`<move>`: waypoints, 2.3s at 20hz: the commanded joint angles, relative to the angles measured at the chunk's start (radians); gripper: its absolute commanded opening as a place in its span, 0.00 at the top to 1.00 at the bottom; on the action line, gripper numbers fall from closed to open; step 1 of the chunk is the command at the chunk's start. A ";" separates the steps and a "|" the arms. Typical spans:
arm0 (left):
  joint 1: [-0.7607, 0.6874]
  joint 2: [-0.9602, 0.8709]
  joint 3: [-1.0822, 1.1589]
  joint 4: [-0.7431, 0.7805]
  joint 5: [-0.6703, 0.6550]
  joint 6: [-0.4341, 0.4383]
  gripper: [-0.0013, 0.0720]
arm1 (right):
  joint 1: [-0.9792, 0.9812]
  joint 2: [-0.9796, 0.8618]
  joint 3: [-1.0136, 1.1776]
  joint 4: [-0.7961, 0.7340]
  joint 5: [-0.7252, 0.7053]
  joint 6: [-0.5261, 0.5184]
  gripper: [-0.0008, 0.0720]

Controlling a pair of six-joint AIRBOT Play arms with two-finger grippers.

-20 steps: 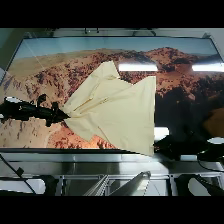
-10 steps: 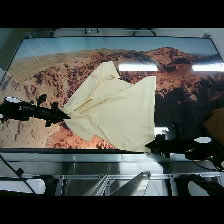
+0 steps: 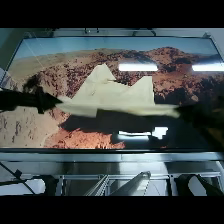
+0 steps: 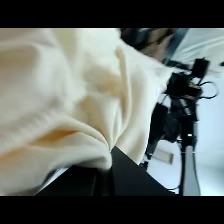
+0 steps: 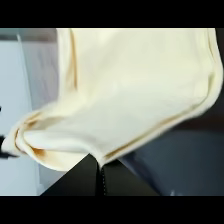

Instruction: Fold the shirts.

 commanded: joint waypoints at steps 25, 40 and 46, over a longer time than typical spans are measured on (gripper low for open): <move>-0.122 0.064 0.766 0.097 0.102 -0.111 0.93 | 0.266 -0.381 1.025 -0.116 -0.092 0.066 0.98; -0.177 -0.831 0.962 -0.238 0.334 0.203 0.96 | 0.310 -1.135 0.996 0.307 -0.270 -0.322 0.98; -0.230 -0.705 0.961 0.124 0.235 0.107 0.96 | 0.245 -1.132 0.995 0.161 0.035 -0.289 0.98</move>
